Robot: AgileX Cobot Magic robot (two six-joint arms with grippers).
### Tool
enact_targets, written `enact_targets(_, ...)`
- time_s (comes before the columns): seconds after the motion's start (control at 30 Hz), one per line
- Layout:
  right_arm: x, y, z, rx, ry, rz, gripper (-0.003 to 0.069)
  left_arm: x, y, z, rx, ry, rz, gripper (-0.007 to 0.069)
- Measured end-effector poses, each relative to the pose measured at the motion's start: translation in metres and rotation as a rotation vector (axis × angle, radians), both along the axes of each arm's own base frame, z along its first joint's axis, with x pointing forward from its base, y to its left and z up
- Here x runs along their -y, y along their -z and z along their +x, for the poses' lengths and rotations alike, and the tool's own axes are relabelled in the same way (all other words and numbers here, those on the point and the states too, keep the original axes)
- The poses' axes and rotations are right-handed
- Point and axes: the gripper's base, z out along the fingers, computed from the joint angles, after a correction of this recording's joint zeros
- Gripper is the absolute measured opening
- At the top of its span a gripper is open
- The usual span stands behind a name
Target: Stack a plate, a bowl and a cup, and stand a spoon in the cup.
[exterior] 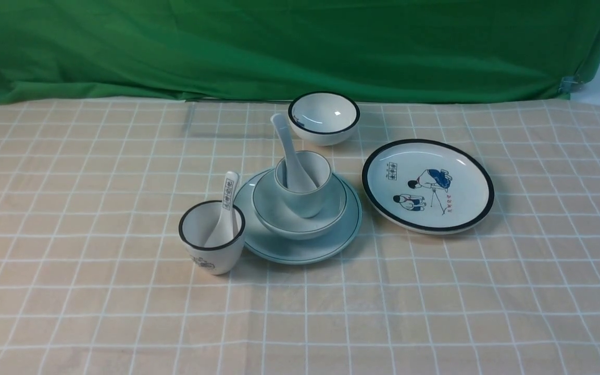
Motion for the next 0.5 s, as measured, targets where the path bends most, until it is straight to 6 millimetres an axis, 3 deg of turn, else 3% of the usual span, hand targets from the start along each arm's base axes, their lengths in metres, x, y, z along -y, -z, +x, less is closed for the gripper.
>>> enact_targets(0.3, 0.0000, 0.0000, 0.0000, 0.000, 0.000, 0.000, 0.0042, 0.0000, 0.0000, 0.0000, 0.000, 0.000, 0.000, 0.0001)
enact_targets(0.5, 0.0000, 0.0000, 0.0000, 0.000, 0.000, 0.000, 0.0056, -0.0063, 0.0022, 0.0031, 0.297, 0.171, 0.469, 0.0003)
